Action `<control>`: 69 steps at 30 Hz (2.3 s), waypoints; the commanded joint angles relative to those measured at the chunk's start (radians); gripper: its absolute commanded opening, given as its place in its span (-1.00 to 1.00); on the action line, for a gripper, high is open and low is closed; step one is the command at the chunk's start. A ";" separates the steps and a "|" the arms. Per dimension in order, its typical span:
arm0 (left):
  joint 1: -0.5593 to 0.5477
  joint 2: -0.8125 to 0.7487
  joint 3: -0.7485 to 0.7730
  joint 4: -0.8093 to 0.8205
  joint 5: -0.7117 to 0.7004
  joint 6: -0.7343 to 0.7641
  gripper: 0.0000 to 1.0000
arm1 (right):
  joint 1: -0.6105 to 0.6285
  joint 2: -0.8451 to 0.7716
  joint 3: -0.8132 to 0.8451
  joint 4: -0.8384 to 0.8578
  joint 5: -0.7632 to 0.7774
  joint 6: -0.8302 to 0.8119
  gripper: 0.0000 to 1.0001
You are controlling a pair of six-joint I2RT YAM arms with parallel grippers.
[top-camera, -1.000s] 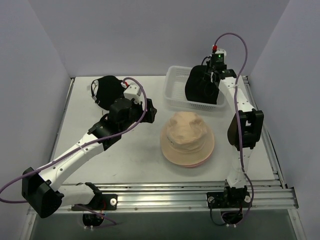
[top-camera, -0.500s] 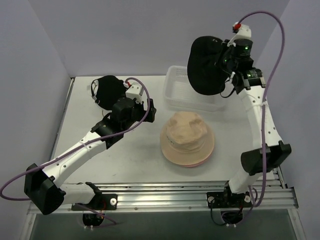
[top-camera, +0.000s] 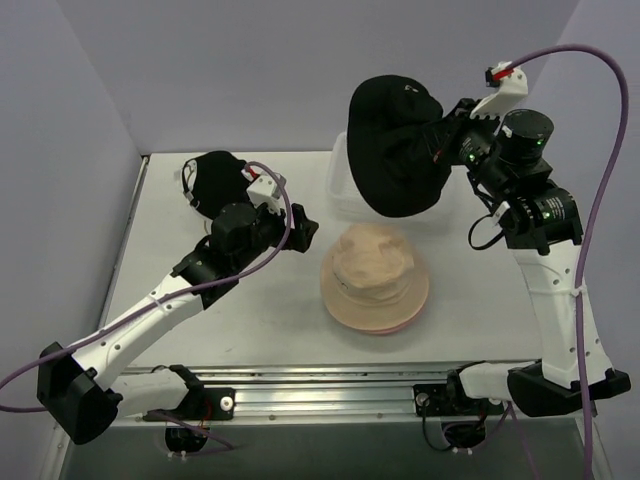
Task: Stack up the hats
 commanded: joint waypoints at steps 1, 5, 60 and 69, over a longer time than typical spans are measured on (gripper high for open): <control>-0.004 -0.065 -0.013 0.126 0.063 -0.012 0.88 | 0.043 -0.024 -0.020 -0.050 -0.039 0.021 -1.00; -0.005 -0.079 -0.019 0.126 0.038 -0.006 0.88 | 0.072 -0.067 -0.072 -0.096 -0.016 0.032 -1.00; 0.079 0.004 -0.148 0.387 0.449 -0.268 0.93 | 0.276 -0.279 -0.498 0.016 0.196 0.175 -0.17; 0.083 0.119 -0.177 0.548 0.501 -0.350 0.82 | 0.277 -0.320 -0.583 0.054 0.202 0.165 -0.17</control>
